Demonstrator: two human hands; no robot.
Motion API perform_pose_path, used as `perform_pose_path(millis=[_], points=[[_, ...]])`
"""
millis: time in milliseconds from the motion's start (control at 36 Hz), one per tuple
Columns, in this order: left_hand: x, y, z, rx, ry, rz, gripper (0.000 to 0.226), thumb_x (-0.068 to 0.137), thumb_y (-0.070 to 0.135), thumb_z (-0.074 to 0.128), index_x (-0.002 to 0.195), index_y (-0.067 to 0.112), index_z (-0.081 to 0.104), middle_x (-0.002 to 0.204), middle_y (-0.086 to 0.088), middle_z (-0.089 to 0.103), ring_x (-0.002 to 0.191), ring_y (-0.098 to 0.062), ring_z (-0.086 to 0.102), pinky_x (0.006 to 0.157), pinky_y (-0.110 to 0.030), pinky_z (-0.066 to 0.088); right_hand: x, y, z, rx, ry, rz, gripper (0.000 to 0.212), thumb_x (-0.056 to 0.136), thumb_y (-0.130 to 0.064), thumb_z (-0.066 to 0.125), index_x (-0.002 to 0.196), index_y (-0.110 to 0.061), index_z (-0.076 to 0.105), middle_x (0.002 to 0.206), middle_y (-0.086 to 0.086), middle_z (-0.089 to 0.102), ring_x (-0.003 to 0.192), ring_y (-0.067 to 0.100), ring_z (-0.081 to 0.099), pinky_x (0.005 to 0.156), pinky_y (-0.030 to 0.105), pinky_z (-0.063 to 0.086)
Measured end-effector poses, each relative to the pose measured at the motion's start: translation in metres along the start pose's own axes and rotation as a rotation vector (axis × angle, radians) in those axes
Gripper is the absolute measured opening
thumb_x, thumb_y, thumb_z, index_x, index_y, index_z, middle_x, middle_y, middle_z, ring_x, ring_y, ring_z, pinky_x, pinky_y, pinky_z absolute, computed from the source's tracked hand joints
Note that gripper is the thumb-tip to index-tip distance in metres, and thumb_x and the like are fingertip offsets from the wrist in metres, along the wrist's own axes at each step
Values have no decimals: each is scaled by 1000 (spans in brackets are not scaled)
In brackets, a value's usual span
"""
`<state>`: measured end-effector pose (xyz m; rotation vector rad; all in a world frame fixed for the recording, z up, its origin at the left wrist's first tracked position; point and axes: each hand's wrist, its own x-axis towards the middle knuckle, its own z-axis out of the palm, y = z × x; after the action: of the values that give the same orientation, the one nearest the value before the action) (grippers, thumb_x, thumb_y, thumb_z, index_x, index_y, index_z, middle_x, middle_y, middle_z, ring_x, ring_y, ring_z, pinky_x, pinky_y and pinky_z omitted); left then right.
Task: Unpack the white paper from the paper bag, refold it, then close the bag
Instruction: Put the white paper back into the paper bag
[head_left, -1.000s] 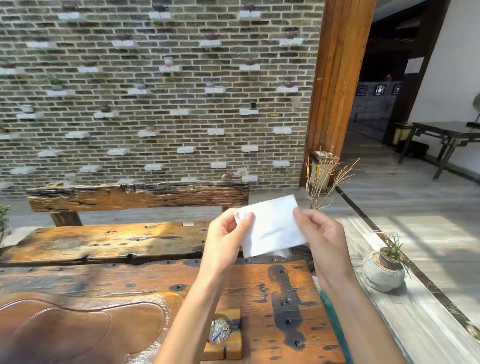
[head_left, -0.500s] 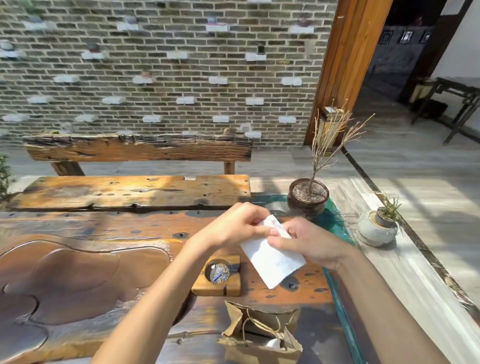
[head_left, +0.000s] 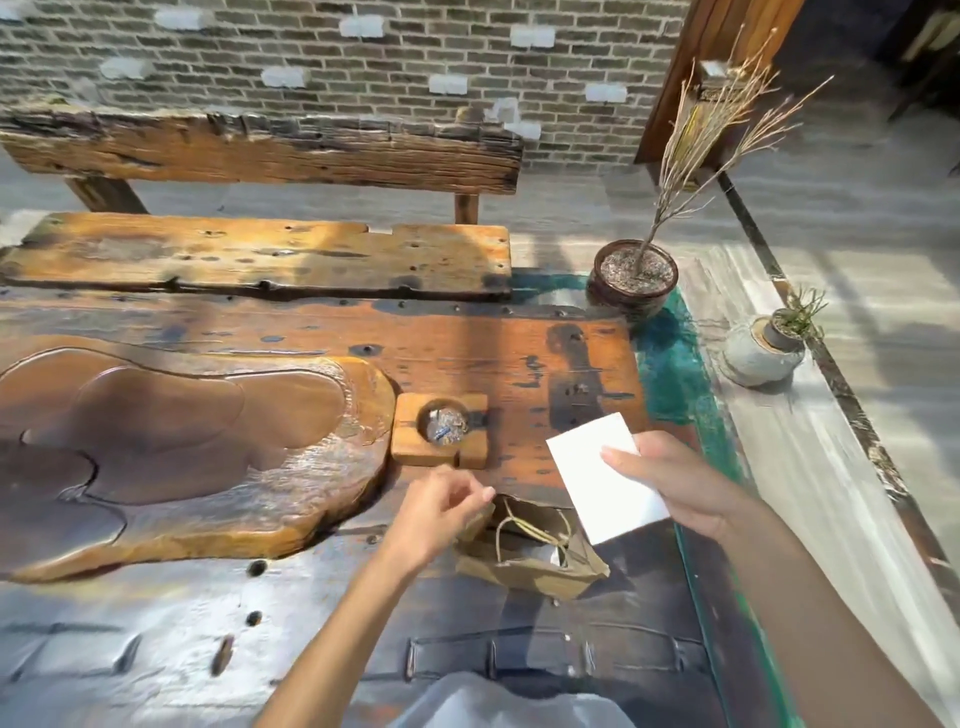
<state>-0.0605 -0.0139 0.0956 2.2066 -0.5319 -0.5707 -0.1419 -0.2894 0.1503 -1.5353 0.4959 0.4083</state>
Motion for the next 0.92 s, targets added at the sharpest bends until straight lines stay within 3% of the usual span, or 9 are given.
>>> perform_pose_path(millis=[83, 194, 278, 361, 500, 611, 694, 750, 917], points=[[-8, -15, 17, -86, -31, -63, 10, 82, 30, 80, 82, 31, 70, 84, -2, 53, 75, -7, 47, 71, -22, 38, -3, 13, -16, 37, 39, 73, 30, 96, -21, 61, 113, 2, 68, 107, 18, 76, 91, 24, 72, 72, 30, 56], [-7, -29, 33, -17, -94, -99, 28, 79, 30, 82, 106, 28, 75, 102, -2, 44, 100, -14, 49, 89, -17, 36, -9, 26, -34, 3, -24, 197, 53, 82, -32, 78, 119, 3, 64, 111, 25, 73, 88, 29, 72, 68, 34, 56], [-2, -30, 41, 49, -125, -108, 47, 80, 34, 82, 124, 31, 68, 107, 0, 39, 103, -16, 50, 104, -25, 41, -12, 30, -41, -41, -152, 266, 41, 77, -40, 78, 103, -8, 74, 97, 20, 75, 81, 24, 73, 63, 30, 56], [4, -29, 49, 165, -192, -103, 66, 81, 40, 79, 139, 41, 49, 114, 1, 42, 107, -20, 56, 103, -38, 49, -12, 30, -41, -106, -273, 315, 24, 86, -37, 72, 89, -14, 76, 87, 9, 76, 75, 18, 73, 58, 23, 54], [12, -30, 56, 384, -105, -21, 58, 87, 50, 66, 138, 43, 41, 112, -3, 52, 112, -25, 49, 95, -40, 49, 2, 27, -30, -280, -236, 293, 28, 88, -38, 68, 97, -11, 70, 86, 4, 76, 77, 16, 72, 58, 21, 53], [17, -31, 60, 319, -68, 30, 43, 88, 36, 69, 123, 36, 44, 104, 4, 35, 108, -23, 45, 97, -36, 47, 14, 33, -14, -355, -233, 317, 45, 83, -40, 74, 111, -8, 63, 96, 5, 76, 83, 17, 73, 64, 28, 53], [22, -35, 62, 124, -118, -12, 61, 81, 20, 77, 127, 33, 39, 110, 3, 38, 111, -23, 53, 97, -25, 43, 25, 36, 4, -435, -292, 299, 35, 85, -44, 70, 101, -13, 67, 87, -1, 74, 77, 14, 70, 64, 28, 49], [23, -36, 62, 63, -140, -39, 80, 77, 15, 80, 136, 36, 31, 116, 0, 42, 114, -26, 54, 101, -29, 45, 32, 33, 14, -481, -322, 286, 26, 90, -42, 66, 93, -17, 67, 83, -2, 70, 75, 14, 65, 66, 30, 45], [18, -39, 60, -68, -167, -120, 112, 73, 1, 75, 142, 61, 12, 129, -2, 46, 119, -25, 51, 100, -43, 51, 53, 32, 34, -560, -379, 417, 17, 103, -31, 51, 110, -16, 53, 97, 0, 63, 86, 16, 63, 68, 22, 47]])
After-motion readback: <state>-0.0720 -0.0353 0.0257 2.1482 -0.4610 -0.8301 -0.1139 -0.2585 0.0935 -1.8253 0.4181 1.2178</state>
